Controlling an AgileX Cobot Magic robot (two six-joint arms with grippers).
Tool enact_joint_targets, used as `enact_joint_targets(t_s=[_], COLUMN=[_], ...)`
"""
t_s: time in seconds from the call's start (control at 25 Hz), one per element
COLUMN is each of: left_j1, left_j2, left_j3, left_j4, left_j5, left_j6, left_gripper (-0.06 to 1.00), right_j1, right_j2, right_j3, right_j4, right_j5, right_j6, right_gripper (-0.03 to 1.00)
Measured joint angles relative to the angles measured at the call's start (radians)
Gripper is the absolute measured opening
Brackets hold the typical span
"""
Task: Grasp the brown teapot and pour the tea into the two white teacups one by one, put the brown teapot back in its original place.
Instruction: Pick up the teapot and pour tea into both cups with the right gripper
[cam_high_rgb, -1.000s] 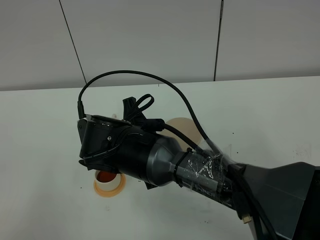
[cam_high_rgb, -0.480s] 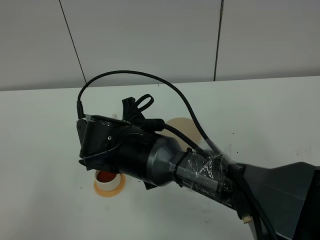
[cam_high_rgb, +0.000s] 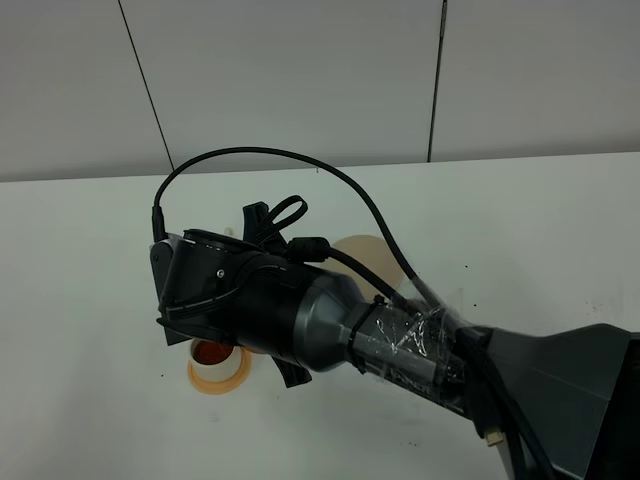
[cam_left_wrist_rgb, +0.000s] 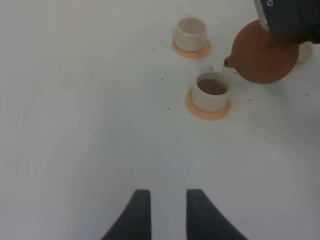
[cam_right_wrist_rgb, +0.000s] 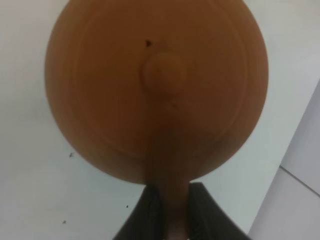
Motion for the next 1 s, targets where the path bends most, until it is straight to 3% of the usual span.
enact_joint_targets(t_s=[1.0], left_j1=[0.000], left_j2=[0.000], left_j3=[0.000], left_j4=[0.000], left_j5=[0.000], left_j6=[0.000], left_gripper=[0.24], right_j1=[-0.027], right_j2=[0.000], right_j3=[-0.020], right_j4=[0.125], right_j5=[0.013], right_j6=[-0.030], right_gripper=[0.09])
